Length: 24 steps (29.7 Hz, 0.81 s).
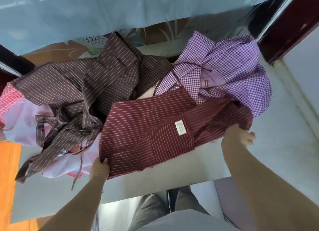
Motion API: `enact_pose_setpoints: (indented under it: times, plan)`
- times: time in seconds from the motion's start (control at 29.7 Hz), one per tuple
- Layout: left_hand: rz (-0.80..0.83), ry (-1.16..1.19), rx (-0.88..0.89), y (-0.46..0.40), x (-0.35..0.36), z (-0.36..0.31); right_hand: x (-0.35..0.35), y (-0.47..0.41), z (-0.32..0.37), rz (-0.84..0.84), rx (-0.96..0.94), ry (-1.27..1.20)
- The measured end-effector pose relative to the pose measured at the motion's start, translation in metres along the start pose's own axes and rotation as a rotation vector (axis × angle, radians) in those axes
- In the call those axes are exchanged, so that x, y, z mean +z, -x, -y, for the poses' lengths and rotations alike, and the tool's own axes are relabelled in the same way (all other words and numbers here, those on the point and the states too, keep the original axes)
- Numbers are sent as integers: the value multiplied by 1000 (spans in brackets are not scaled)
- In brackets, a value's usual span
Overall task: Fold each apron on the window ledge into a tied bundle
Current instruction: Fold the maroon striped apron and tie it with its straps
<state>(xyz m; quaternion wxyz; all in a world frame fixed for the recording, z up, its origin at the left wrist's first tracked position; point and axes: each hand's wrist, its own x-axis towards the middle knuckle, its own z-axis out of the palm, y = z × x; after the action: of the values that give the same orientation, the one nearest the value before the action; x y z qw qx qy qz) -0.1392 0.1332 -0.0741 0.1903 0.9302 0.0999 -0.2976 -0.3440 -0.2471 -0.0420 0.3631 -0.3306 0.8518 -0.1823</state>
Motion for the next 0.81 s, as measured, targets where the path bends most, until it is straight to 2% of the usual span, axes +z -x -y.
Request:
enact_pose_setpoints:
  times: [0.03,0.1,0.2,0.37,0.44,0.54,0.57,0.67,0.74,0.81]
  plan:
    - [-4,3,2,1,3,2,4,7,-12,28,-73,48]
    - [-6,-1,-6,2,6,4,19,20,-31,225,-196,141]
    - [-12,-3,-36,2,7,3,32,26,-42,500,4,91]
    - [-125,-13,5,9,1,0,29,16,-35,708,203,-149]
    - [-150,-39,32,13,2,6,25,15,-34,688,188,-273]
    - [-121,-74,40,16,6,15,15,19,-44,462,-283,-185]
    - [-118,-93,28,17,8,15,9,21,-51,433,-422,-152]
    - [-228,-206,25,23,16,11,-2,18,-77,531,-669,65]
    - [-338,-363,255,31,27,-1,-7,9,-85,555,-888,273]
    - [-293,-527,626,41,45,-26,-6,-1,-83,531,-1053,425]
